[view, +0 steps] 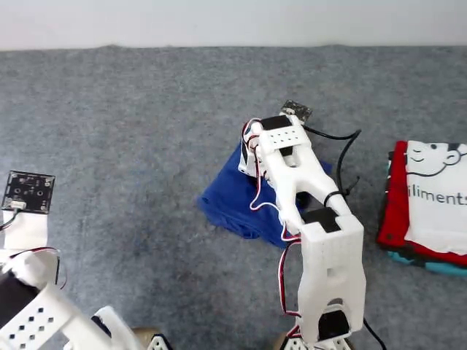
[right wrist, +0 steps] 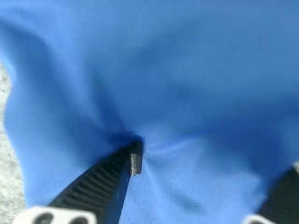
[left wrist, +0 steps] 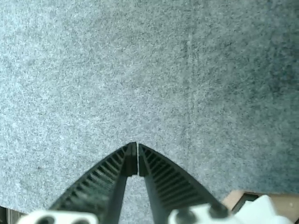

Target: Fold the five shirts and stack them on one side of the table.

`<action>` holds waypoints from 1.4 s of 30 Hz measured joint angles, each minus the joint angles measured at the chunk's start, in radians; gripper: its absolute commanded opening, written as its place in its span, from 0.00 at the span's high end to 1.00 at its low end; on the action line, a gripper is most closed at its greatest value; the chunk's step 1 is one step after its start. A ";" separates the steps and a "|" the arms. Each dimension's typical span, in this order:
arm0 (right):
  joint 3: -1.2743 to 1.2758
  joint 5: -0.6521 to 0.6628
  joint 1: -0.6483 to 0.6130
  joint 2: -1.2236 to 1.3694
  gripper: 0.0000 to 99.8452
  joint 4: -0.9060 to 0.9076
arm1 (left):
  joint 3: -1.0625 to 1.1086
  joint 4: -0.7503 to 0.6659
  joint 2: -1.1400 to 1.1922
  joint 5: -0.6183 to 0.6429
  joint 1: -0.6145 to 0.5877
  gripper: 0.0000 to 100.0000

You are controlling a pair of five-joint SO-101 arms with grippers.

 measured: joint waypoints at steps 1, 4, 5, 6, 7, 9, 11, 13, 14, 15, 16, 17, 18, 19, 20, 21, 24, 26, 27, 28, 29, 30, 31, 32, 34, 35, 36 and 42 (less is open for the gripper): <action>-0.025 0.005 0.002 0.014 0.85 0.021 | 0.000 -0.008 0.000 0.000 0.000 0.98; -0.124 0.020 0.006 0.074 0.92 0.106 | 0.000 -0.020 0.000 -0.003 0.000 0.98; -0.160 0.021 0.009 0.095 0.92 0.135 | 0.000 -0.021 0.000 -0.011 0.000 0.98; -0.195 0.023 0.014 0.117 0.93 0.166 | 0.000 -0.021 0.000 -0.018 0.000 0.98; -0.230 0.023 0.023 0.138 0.93 0.195 | 0.000 -0.021 0.000 -0.029 0.000 0.98; -0.299 0.023 0.037 0.180 0.93 0.253 | 0.000 -0.021 0.000 -0.044 0.000 0.98; -0.362 0.023 0.041 0.218 0.96 0.298 | 0.000 -0.025 0.000 -0.063 0.000 0.98; -0.411 0.023 0.046 0.247 0.99 0.333 | 0.000 -0.028 0.000 -0.069 0.000 0.98; -0.431 0.023 0.049 0.256 0.99 0.348 | 0.000 -0.028 0.000 -0.071 0.000 0.98; -0.446 0.029 0.054 0.265 0.99 0.364 | 0.000 -0.028 0.000 -0.071 0.000 0.98; -0.457 0.043 0.060 0.272 0.99 0.379 | 0.000 -0.028 0.000 -0.071 0.000 0.98; -0.466 0.066 0.063 0.273 0.99 0.388 | 0.000 -0.028 0.000 -0.071 0.000 0.98; -0.473 0.094 0.063 0.273 0.99 0.397 | 0.000 -0.028 0.000 -0.071 0.000 0.98; -0.474 0.123 0.063 0.273 0.99 0.405 | 0.000 -0.028 0.000 -0.071 0.000 0.98; -0.476 0.155 0.063 0.270 0.99 0.417 | 0.000 -0.028 0.000 -0.071 0.000 0.98; -0.476 0.190 0.064 0.264 0.99 0.420 | 0.000 -0.028 0.000 -0.071 0.000 0.98; -0.446 0.295 0.071 0.224 0.99 0.420 | 0.000 -0.028 0.000 -0.072 0.000 0.98; -0.419 0.364 0.077 0.180 0.99 0.420 | 0.000 -0.028 0.000 -0.072 0.000 0.98; -0.396 0.402 0.083 0.146 0.99 0.420 | 0.000 -0.028 0.000 -0.072 0.000 0.98; -0.367 0.443 0.092 0.107 0.99 0.420 | 0.000 -0.028 0.000 -0.072 0.000 0.98; -0.334 0.486 0.101 0.061 0.99 0.420 | 0.000 -0.028 0.000 -0.072 0.000 0.98; -0.299 0.531 0.110 0.014 0.99 0.420 | 0.000 -0.028 0.000 -0.072 0.000 0.98; -0.261 0.578 0.121 -0.037 0.99 0.420 | 0.000 -0.028 0.000 -0.072 0.000 0.98; -0.222 0.629 0.135 -0.089 0.99 0.420 | 0.000 -0.028 0.000 -0.072 0.000 0.98; -0.143 0.750 0.166 -0.198 0.99 0.420 | 0.000 -0.028 0.000 -0.072 0.000 0.98; -0.109 0.819 0.183 -0.252 0.99 0.420 | 0.000 -0.028 0.000 -0.072 0.000 0.98; -0.074 0.888 0.201 -0.308 0.99 0.420 | 0.000 -0.028 0.000 -0.072 0.000 0.98; 0.029 1.142 0.327 -0.618 0.99 0.420 | 0.000 -0.028 0.000 -0.072 0.000 0.98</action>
